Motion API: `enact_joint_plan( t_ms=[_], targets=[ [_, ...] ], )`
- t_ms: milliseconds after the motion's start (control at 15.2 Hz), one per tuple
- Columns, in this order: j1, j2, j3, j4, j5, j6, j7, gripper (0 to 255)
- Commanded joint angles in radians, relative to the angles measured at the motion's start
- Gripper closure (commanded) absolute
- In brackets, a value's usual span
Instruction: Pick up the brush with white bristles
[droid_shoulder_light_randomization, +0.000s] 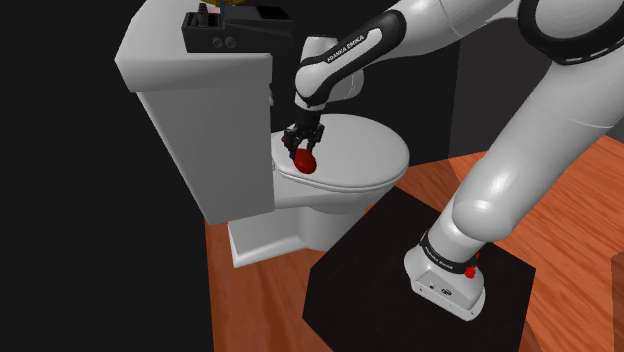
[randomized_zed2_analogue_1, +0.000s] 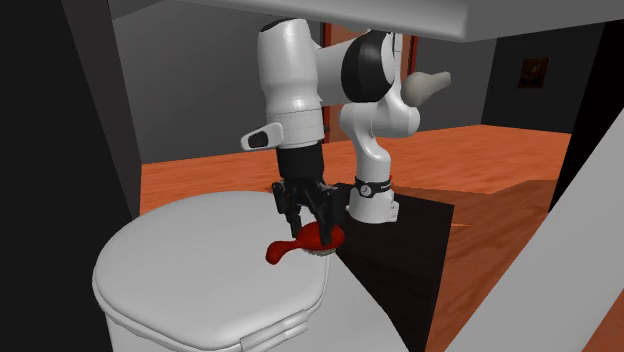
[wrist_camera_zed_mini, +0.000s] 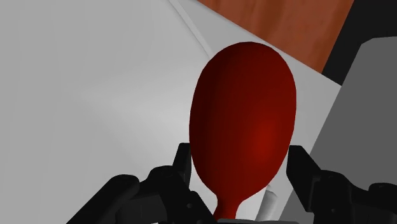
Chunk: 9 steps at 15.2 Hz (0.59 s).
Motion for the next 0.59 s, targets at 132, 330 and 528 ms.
enact_joint_plan(
  t_ms=[132,330,528],
  targets=[
    [-0.002,-0.038,-0.002,0.02,-0.009,-0.058,0.011,255],
    [-0.003,-0.062,-0.002,0.038,-0.014,-0.099,0.019,255],
    [-0.004,-0.083,-0.003,0.057,-0.019,-0.14,0.026,255]
  ],
)
